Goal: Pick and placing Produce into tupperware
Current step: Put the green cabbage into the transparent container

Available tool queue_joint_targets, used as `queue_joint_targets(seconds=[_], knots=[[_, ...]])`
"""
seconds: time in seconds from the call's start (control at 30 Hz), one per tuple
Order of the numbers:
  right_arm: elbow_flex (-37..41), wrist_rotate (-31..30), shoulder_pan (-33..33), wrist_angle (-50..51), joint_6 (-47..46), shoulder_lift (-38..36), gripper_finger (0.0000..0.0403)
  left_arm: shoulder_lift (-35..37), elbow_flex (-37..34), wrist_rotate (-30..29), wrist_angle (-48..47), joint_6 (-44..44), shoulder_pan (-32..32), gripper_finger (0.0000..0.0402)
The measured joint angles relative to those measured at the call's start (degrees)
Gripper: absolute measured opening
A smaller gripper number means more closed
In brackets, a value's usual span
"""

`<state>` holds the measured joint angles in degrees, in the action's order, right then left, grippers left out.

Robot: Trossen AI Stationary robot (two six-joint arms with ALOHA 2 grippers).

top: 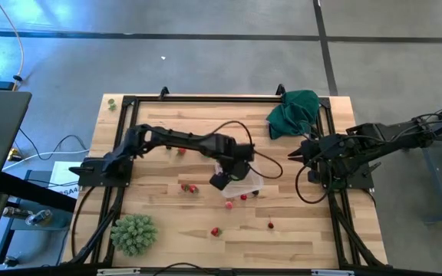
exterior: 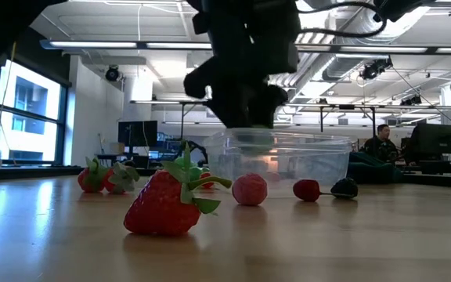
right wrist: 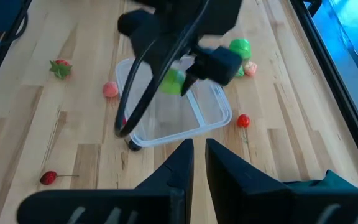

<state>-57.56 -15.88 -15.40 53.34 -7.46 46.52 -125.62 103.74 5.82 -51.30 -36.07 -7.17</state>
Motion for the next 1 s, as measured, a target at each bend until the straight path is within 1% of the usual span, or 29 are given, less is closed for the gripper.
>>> queue_joint_targets(seconds=[0.13, 1.0], knots=[[0.00, 0.01, 0.00, -0.02, -0.02, 0.01, 0.0032, -0.90, -0.03, -1.04, 0.04, 0.06, 0.17, 0.0257], [0.00, 0.01, -0.01, -0.01, -0.01, 0.02, 0.0032, -1.03, -0.02, -0.94, -2.04, 0.33, 0.05, 0.0258]])
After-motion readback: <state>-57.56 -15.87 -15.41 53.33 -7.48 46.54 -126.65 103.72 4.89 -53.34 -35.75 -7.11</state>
